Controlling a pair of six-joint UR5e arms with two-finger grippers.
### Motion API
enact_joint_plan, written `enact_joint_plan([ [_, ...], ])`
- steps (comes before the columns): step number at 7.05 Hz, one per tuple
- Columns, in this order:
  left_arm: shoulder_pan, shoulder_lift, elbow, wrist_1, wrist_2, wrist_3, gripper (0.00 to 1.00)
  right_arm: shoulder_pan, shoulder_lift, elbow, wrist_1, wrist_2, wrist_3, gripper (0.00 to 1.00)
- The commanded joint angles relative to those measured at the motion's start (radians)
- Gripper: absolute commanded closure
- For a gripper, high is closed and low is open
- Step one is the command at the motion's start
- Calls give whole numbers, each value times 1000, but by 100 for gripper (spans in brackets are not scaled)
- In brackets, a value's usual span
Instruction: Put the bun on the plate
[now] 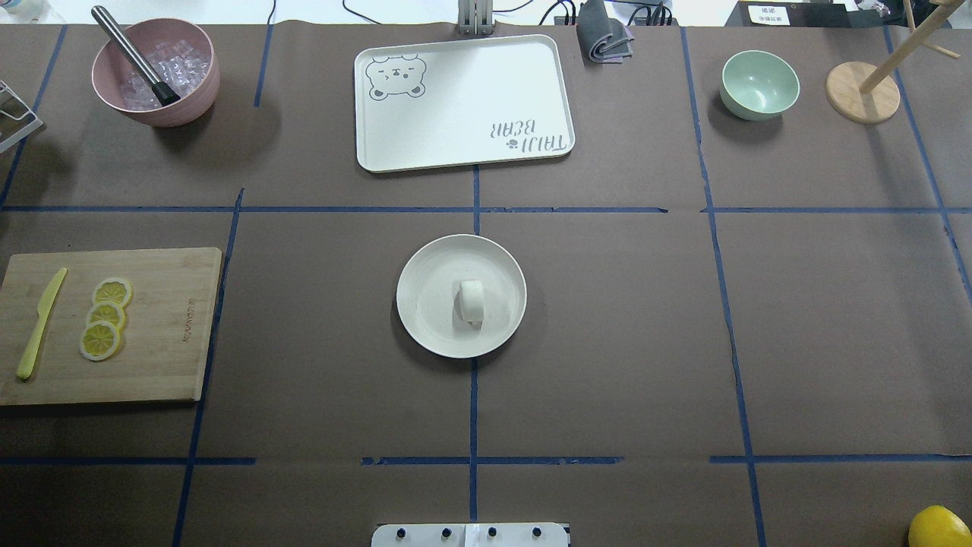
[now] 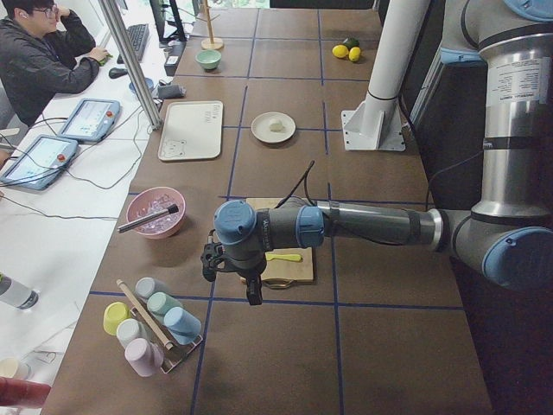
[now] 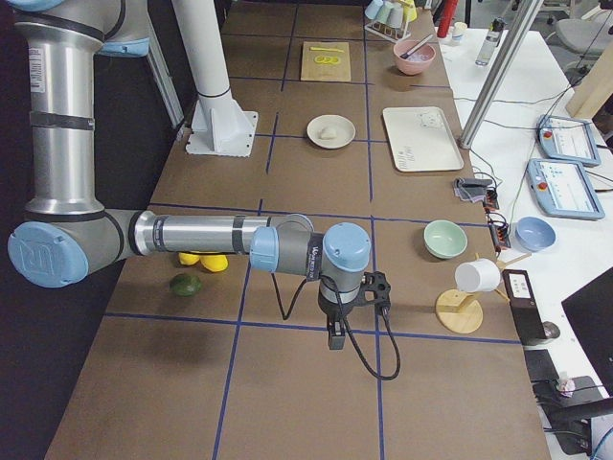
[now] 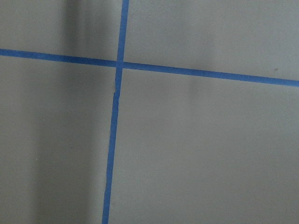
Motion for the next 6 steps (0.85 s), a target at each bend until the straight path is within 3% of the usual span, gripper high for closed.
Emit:
enact_joint_plan([
  [1, -1, 1, 0, 0, 0, 0, 0, -1, 0, 2, 0, 0, 0, 0],
  [6, -1, 1, 1, 0, 2, 0, 0, -6, 2, 2, 0, 0, 35, 0],
])
